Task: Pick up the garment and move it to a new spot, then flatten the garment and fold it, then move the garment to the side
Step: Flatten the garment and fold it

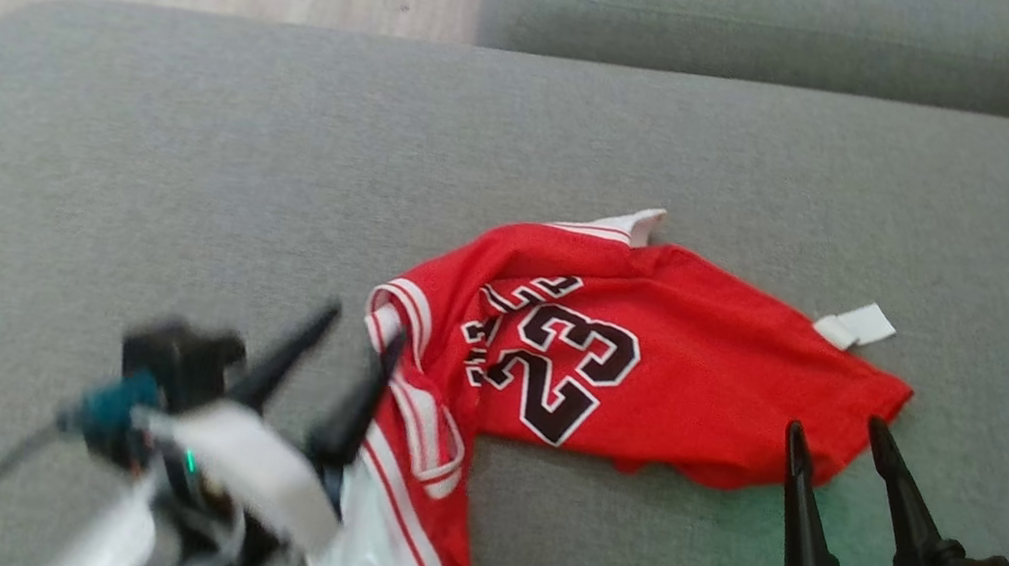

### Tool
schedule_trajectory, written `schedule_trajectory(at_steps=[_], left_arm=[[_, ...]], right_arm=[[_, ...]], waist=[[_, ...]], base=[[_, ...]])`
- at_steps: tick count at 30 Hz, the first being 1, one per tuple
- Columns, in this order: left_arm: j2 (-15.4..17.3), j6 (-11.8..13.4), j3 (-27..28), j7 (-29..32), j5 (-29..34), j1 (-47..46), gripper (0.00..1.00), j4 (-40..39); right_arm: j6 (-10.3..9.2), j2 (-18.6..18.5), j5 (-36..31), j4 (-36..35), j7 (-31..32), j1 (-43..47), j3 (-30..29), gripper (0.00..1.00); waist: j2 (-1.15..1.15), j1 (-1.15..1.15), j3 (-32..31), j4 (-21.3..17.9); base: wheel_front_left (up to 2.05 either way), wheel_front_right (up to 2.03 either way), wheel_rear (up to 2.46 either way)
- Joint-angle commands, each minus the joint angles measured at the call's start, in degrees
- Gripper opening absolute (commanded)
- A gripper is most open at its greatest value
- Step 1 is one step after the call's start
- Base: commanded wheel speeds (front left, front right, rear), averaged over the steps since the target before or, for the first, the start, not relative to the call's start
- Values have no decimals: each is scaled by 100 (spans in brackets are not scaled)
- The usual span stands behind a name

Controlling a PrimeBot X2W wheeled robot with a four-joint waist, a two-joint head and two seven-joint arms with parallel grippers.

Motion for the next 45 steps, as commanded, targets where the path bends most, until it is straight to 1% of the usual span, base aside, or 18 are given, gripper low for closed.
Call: schedule_trajectory(at_steps=[1, 2, 4, 7, 11, 16, 17, 18, 21, 24, 28, 31, 34, 36, 40, 45], left_arm=[[134, -41, 292, 30, 72, -565, 100, -84], [105, -72, 302, 64, 54, -727, 100, 84], [-56, -185, 280, 129, -82, -1042, 100, 551], [-278, -375, 179, 56, -63, -1533, 100, 1485], [-499, -641, -75, -249, 231, -2094, 100, 2762], [-678, -808, -375, -684, 662, -2613, 100, 4152], [-713, -845, -415, -790, 714, -2684, 97, 4380], [-734, -891, -470, -873, 769, -2745, 0, 4595], [-763, -952, -583, -1286, 970, -2937, 0, 5074], [-722, -914, -704, -1806, 1265, -3157, 0, 5391], [-641, -666, -845, -2503, 1718, -3551, 0, 5599], [-618, -411, -997, -2826, 2093, -3803, 0, 5467], [-612, -278, -1180, -2899, 2304, -3631, 0, 5182], [-621, -238, -1367, -2863, 2393, -3318, 0, 4998], [-659, -251, -1725, -2592, 2473, -2715, 0, 4713], [-767, -279, -2132, -2191, 2373, -1799, 0, 4242]], right_arm=[[37, -69, -12, -197, -37, -152, 139, 100], [37, -90, -13, -200, -37, -186, 152, 100], [37, -132, -11, -206, -37, -255, 190, 100], [37, -195, -1, -231, -37, -380, 269, 100], [37, -280, 12, -249, -37, -517, 313, 100], [37, -381, 27, -248, -37, -583, 329, 100], [37, -390, 28, -246, -37, -586, 326, 100], [37, -395, 29, -243, -37, -588, 327, 100], [37, -390, 26, -234, -37, -570, 324, 100], [37, -364, 14, -217, -37, -518, 325, 100], [37, -302, 14, -189, -37, -428, 331, 100], [37, -222, 18, -175, -37, -318, 307, 100], [37, -151, 16, -179, -37, -245, 273, 100], [37, -106, 11, -186, -37, -201, 244, 100], [37, -64, 9, -206, -37, -158, 204, 100], [37, -41, 11, -221, -37, -165, 120, 100]], waist=[[0, 1, 108, -111], [0, 1, 165, -164], [0, 1, 296, -268], [0, 1, 524, -448], [0, 1, 778, -642], [0, 1, 884, -769], [0, 1, 874, -788], [0, 1, 858, -809], [0, 1, 773, -844], [0, 1, 652, -861], [0, 1, 464, -867], [0, 1, 288, -832], [0, 1, 203, -787], [0, 1, 175, -745], [0, 1, 200, -661], [0, 1, 264, -517]], base=[[0, 0, 0], [0, 0, 0], [0, 0, 0], [0, 0, 0], [0, 0, 0], [0, 0, 0], [0, 0, 0], [0, 0, 0], [0, 0, 0], [0, 0, 0], [0, 0, 0], [0, 0, 0], [0, 0, 0], [0, 0, 0], [0, 0, 0], [0, 0, 0]])
